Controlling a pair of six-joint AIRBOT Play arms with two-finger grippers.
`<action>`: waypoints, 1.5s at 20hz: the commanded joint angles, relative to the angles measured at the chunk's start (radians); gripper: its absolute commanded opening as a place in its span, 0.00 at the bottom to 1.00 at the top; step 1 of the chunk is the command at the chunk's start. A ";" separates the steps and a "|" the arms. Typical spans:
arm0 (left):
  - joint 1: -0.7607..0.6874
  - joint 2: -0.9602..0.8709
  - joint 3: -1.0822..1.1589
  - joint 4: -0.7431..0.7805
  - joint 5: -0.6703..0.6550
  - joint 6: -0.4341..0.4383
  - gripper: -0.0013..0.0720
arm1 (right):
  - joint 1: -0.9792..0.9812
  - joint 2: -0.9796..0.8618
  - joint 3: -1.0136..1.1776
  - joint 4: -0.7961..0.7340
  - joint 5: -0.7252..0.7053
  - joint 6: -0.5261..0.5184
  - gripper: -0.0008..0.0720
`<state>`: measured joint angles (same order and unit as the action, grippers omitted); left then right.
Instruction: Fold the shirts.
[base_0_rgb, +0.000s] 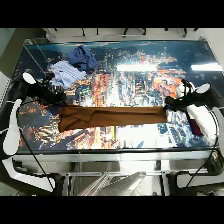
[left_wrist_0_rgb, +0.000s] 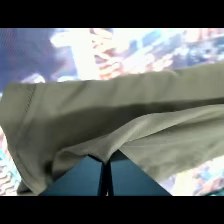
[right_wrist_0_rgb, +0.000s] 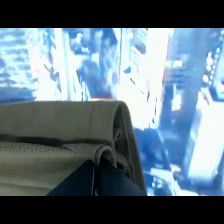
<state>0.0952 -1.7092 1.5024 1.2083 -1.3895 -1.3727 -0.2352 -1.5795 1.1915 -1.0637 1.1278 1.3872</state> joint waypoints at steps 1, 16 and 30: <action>-0.007 -0.069 0.031 0.031 -0.032 -0.005 0.04 | 0.006 -0.069 0.028 0.004 -0.045 0.001 0.06; 0.045 0.138 0.031 0.029 -0.008 -0.120 0.78 | -0.126 -0.144 0.138 0.177 0.301 -0.191 0.98; -0.195 0.274 0.027 0.029 -0.012 -0.114 0.04 | -0.013 -0.204 0.127 0.268 0.348 -0.251 0.06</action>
<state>-0.0368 -1.4338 1.5318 1.2377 -1.4063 -1.4849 -0.2573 -1.8343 1.3190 -0.7994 1.4315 1.1454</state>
